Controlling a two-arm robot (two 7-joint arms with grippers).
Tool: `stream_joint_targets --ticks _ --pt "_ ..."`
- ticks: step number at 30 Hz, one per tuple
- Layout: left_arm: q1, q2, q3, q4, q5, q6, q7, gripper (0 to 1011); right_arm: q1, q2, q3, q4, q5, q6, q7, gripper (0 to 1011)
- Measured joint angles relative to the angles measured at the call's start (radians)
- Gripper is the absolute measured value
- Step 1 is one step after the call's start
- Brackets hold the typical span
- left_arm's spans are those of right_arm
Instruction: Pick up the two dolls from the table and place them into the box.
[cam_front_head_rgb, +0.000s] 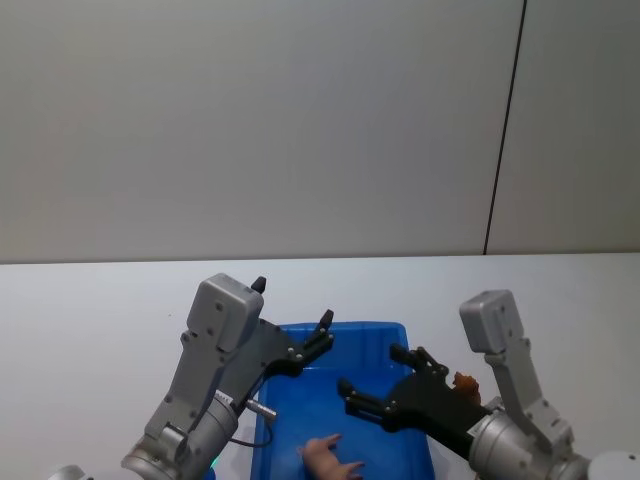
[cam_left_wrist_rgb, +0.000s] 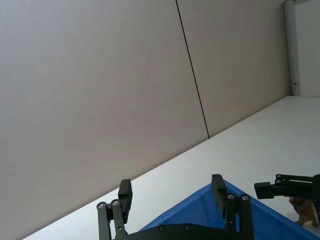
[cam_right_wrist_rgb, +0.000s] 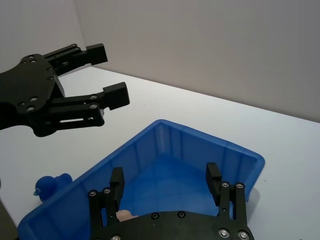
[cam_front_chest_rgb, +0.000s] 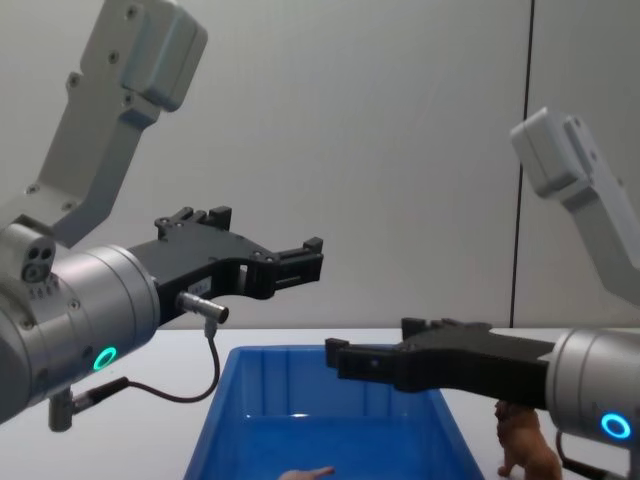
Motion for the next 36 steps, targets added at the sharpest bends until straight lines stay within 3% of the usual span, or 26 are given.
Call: stream_joint_targets --ticks 13,22,28,36 --pt "0.0 0.0 0.0 0.0 0.0 0.0 0.0 1001 -0.076 0.035 0.002 -0.115 -0.015 0.032 -0.154 1001" --pt "0.0 0.0 0.0 0.0 0.0 0.0 0.0 1001 -0.142 0.065 0.013 -0.204 -0.017 0.075 -0.295 1001" --pt "0.0 0.0 0.0 0.0 0.0 0.0 0.0 1001 -0.177 0.08 0.022 -0.24 -0.007 0.104 -0.372 1001" --pt "0.0 0.0 0.0 0.0 0.0 0.0 0.0 1001 -0.207 0.089 0.031 -0.252 0.009 0.128 -0.429 1001"
